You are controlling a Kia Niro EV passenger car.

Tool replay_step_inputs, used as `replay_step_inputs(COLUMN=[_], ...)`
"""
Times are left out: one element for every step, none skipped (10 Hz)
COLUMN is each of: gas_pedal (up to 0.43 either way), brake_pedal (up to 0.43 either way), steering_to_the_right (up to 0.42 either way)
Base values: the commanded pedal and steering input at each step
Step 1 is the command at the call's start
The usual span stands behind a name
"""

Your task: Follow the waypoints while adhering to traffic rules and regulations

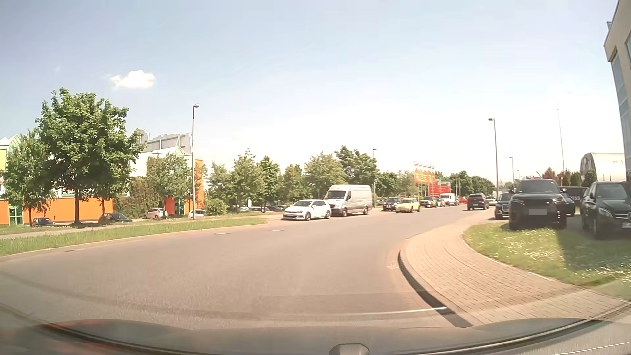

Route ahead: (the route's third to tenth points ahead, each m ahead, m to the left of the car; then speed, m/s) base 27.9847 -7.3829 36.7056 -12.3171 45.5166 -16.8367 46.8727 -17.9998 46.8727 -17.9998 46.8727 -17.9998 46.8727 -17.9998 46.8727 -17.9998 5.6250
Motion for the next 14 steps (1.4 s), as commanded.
replay_step_inputs(gas_pedal=[0.268,0.268,0.268,0.268,0.268,0.268,0.268,0.268,0.268,0.268,0.268,0.268,0.268,0.268], brake_pedal=[0.000,0.000,0.000,0.000,0.000,0.000,0.000,0.000,0.000,0.000,0.000,0.000,0.000,0.000], steering_to_the_right=[-0.127,-0.075,-0.024,0.026,0.059,0.086,0.103,0.119,0.133,0.139,0.140,0.138,0.135,0.132])
